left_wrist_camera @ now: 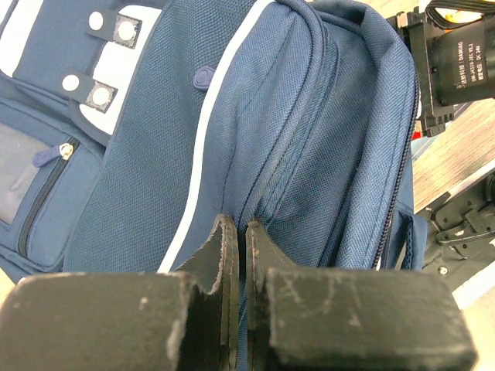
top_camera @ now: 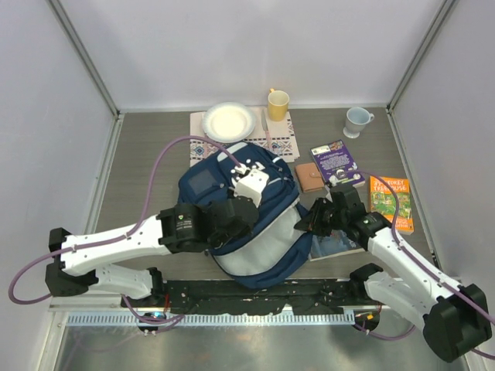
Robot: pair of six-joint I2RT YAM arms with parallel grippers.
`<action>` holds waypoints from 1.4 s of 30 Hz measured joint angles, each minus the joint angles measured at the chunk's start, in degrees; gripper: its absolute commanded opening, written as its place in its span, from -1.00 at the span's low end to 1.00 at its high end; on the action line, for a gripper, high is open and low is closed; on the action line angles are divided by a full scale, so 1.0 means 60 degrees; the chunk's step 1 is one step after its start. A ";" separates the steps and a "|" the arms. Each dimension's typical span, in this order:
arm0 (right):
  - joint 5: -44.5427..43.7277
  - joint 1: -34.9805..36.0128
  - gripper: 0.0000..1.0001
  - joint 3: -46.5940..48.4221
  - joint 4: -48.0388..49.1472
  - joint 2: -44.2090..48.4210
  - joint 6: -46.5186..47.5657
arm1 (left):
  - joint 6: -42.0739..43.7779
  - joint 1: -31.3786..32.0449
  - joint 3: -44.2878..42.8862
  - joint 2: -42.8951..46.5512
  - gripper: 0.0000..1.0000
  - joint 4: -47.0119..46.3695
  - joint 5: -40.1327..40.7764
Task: Pack the student bag
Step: Adjust the student bag at the center of the board.
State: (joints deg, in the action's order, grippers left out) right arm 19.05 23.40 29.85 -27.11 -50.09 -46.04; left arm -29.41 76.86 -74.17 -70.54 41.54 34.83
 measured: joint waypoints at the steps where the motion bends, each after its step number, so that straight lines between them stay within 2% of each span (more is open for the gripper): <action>1: 0.0058 0.0109 -0.96 0.0000 0.0124 -0.0120 -0.0004 | -0.0069 0.0022 -0.0004 0.0022 -1.00 0.0087 0.0073; 5: -0.0015 0.0863 -0.98 0.0186 0.0550 -0.0710 -0.0044 | -0.0288 0.0135 -0.0004 0.0171 -1.00 0.0517 0.0382; 11: -0.0747 0.2605 -0.98 0.0714 0.1763 -0.2091 -0.0488 | -0.0885 0.0178 0.0055 0.0688 -1.00 0.1443 0.1257; 17: -0.1220 0.3173 -0.95 0.1140 0.2874 -0.3526 -0.0809 | -0.1570 0.0178 0.0736 0.1636 -1.00 0.1949 0.2084; 18: -0.1271 0.3198 -0.82 0.1275 0.2969 -0.3796 -0.0812 | -0.1665 0.0178 0.0867 0.1712 -1.00 0.1996 0.2186; 20: -0.1432 0.3209 -0.74 0.1559 0.3075 -0.4284 -0.0761 | -0.1891 0.0178 0.1144 0.1752 -1.00 0.2011 0.2342; 22: -0.1625 0.3206 -0.54 0.1829 0.3089 -0.4677 -0.0641 | -0.2135 0.0178 0.1450 0.1752 -1.00 0.1967 0.2415; 23: -0.1738 0.3195 -0.39 0.1971 0.3082 -0.4874 -0.0565 | -0.2295 0.0178 0.1617 0.1752 -1.00 0.1938 0.2437; 24: -0.1832 0.3158 -0.11 0.2138 0.3027 -0.5053 -0.0477 | -0.2393 0.0178 0.1738 0.1752 -1.00 0.1902 0.2441; 27: -0.2178 0.2943 0.38 0.2594 0.2710 -0.5388 -0.0189 | -0.2743 0.0178 0.2189 0.1745 -1.00 0.1541 0.2444; 30: -0.2823 0.2488 0.60 0.2696 0.2211 -0.5016 0.0036 | -0.2965 0.0124 0.2539 0.1687 -1.00 0.1169 0.2444; 32: -0.3322 0.1902 0.64 0.2397 0.1778 -0.3971 0.0051 | -0.3053 -0.0015 0.2801 0.1621 -1.00 0.0754 0.2361; 33: -0.3504 0.1625 0.68 0.2248 0.1621 -0.3446 0.0062 | -0.3060 -0.0080 0.2892 0.1592 -0.92 0.0605 0.2302; 35: -0.3931 0.0750 0.71 0.1851 0.1071 -0.1927 0.0058 | -0.3067 -0.0219 0.3122 0.1548 -0.48 0.0208 0.2153; 36: -0.4109 0.0415 0.78 0.1756 0.0834 -0.1388 0.0047 | -0.3045 -0.0255 0.3187 0.1523 0.07 0.0102 0.2091; 39: -0.4710 -0.0747 0.90 0.1570 -0.0066 0.0040 -0.0011 | -0.3122 -0.0302 0.3330 0.1424 0.30 -0.0361 0.1778; 42: -0.5155 -0.1341 0.97 0.1515 -0.1093 0.0922 -0.0237 | -0.3089 -0.0321 0.3373 0.1402 0.49 -0.0841 0.1410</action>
State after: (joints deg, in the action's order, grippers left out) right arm -11.88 15.35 38.94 -33.67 -44.56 -47.46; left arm -47.94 74.94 -53.93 -62.13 36.49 43.29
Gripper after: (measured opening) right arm 0.956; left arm 0.667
